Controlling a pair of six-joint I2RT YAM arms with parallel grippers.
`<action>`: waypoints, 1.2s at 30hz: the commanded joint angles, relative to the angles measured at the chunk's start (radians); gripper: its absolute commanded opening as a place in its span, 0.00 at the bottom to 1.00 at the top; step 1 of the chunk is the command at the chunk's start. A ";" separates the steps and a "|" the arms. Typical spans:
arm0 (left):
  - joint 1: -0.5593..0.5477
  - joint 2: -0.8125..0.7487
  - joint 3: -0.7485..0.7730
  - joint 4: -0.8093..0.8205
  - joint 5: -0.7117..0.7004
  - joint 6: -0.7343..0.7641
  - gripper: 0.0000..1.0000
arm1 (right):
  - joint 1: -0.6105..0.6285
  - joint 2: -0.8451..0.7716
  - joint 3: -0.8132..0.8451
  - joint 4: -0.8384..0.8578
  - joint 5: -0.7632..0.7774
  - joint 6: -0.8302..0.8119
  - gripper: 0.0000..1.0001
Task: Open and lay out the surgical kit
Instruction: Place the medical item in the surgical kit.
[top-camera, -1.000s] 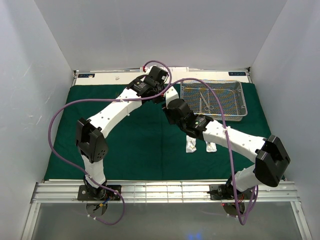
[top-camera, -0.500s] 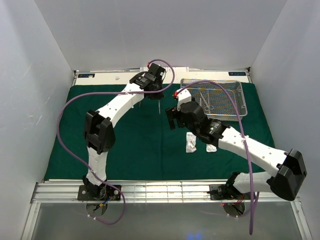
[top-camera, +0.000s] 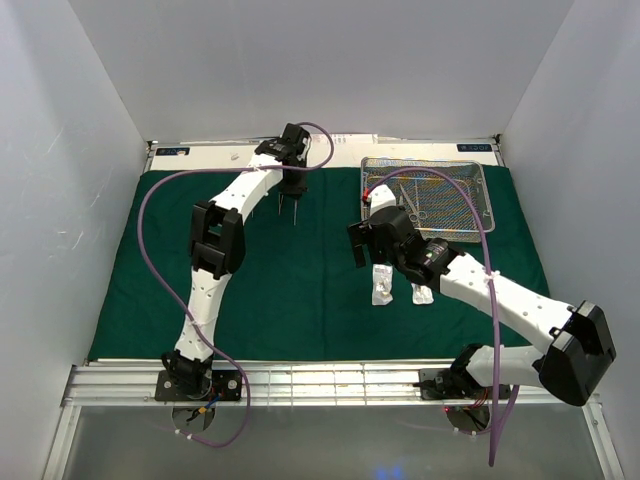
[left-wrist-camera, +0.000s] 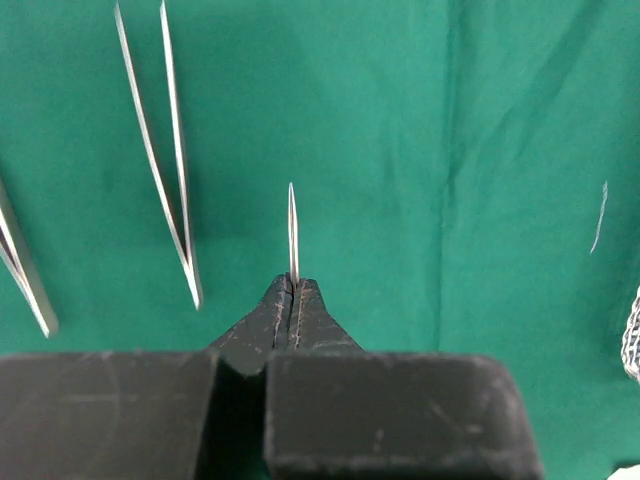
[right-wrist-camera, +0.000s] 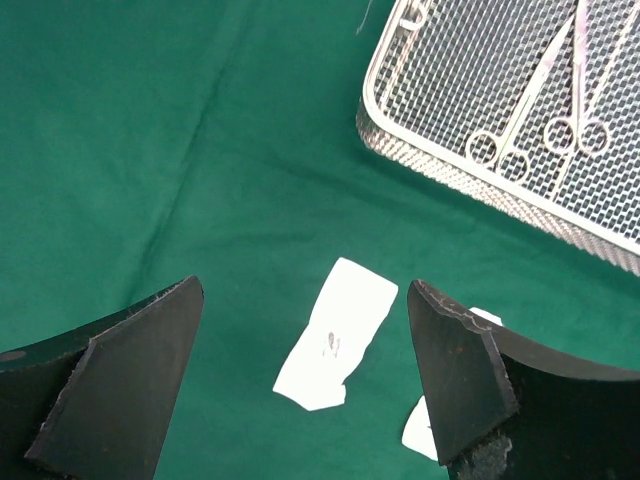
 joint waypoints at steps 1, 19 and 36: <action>-0.001 0.015 0.075 0.011 0.022 0.035 0.00 | -0.009 0.012 0.029 -0.025 -0.021 0.019 0.89; 0.041 0.086 0.126 0.160 0.034 0.015 0.00 | -0.014 0.075 0.072 -0.083 -0.037 0.013 0.89; 0.047 0.117 0.126 0.204 0.071 0.010 0.02 | -0.017 0.126 0.103 -0.102 -0.051 0.001 0.88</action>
